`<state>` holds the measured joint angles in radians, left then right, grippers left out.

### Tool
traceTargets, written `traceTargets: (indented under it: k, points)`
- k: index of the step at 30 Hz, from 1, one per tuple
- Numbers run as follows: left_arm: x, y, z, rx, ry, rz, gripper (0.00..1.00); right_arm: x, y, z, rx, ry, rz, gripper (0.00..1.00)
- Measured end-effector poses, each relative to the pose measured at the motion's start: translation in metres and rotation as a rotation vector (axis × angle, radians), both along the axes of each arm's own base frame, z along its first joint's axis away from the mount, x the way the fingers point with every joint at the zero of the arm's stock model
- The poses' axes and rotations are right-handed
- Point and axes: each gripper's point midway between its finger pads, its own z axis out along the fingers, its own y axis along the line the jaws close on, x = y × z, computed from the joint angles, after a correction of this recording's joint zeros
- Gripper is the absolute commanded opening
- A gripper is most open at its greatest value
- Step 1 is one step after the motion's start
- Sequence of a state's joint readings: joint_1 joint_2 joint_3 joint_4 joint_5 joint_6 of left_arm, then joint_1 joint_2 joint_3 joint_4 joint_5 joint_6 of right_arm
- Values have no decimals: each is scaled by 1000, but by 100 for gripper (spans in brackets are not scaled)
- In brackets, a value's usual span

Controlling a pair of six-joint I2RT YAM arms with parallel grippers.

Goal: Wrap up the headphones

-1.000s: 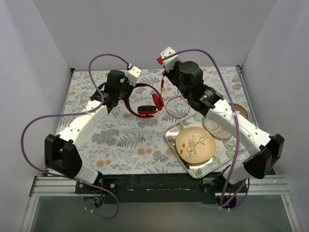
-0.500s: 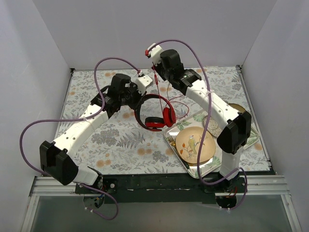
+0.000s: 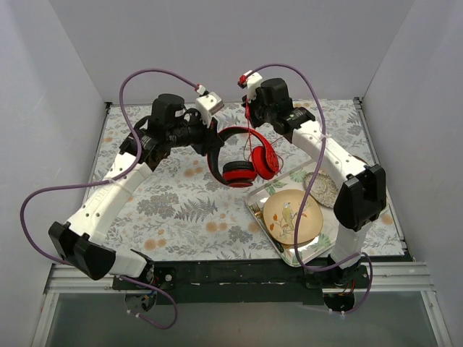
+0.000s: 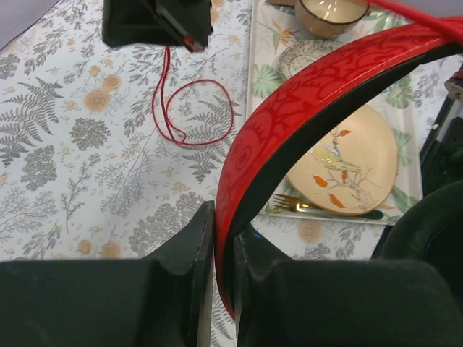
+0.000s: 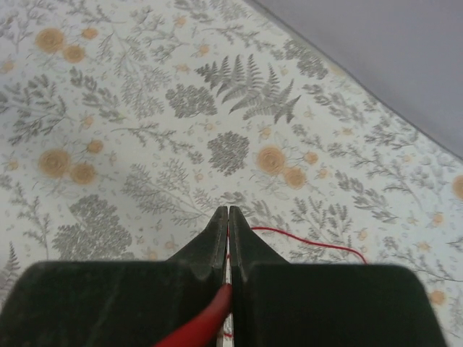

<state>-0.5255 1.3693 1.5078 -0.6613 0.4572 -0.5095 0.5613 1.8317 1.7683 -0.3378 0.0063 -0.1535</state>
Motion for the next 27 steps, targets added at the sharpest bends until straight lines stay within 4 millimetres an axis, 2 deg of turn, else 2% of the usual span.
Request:
traceTargets:
  k: [1,4,5,9,12,15,19,22,24,27]
  points:
    - [-1,0,5,-17,10,4,0,-4,2,-8,16,17,23,5]
    - [-2,-2,27,-75,32,26,0,-19,13,-24,93,52,109,26]
    - [-2,-4,39,-105,32,24,0,-26,16,-30,123,60,135,39]
    - [-10,-14,96,-216,-9,-3,0,-43,29,-52,238,98,208,53]
    - [-13,-16,145,-307,-62,5,0,-51,37,-65,320,117,229,58]
    - [-15,-11,176,-361,-100,31,0,-51,43,-65,383,105,235,60]
    - [-11,-5,200,-408,-122,93,0,-41,51,-63,439,69,223,60]
    - [-7,-1,209,-425,-125,131,0,-33,54,-75,454,76,201,59]
    - [-2,0,216,-440,-128,158,0,-30,58,-92,455,102,191,57]
    - [4,4,226,-464,-133,195,0,-28,61,-121,437,152,169,49]
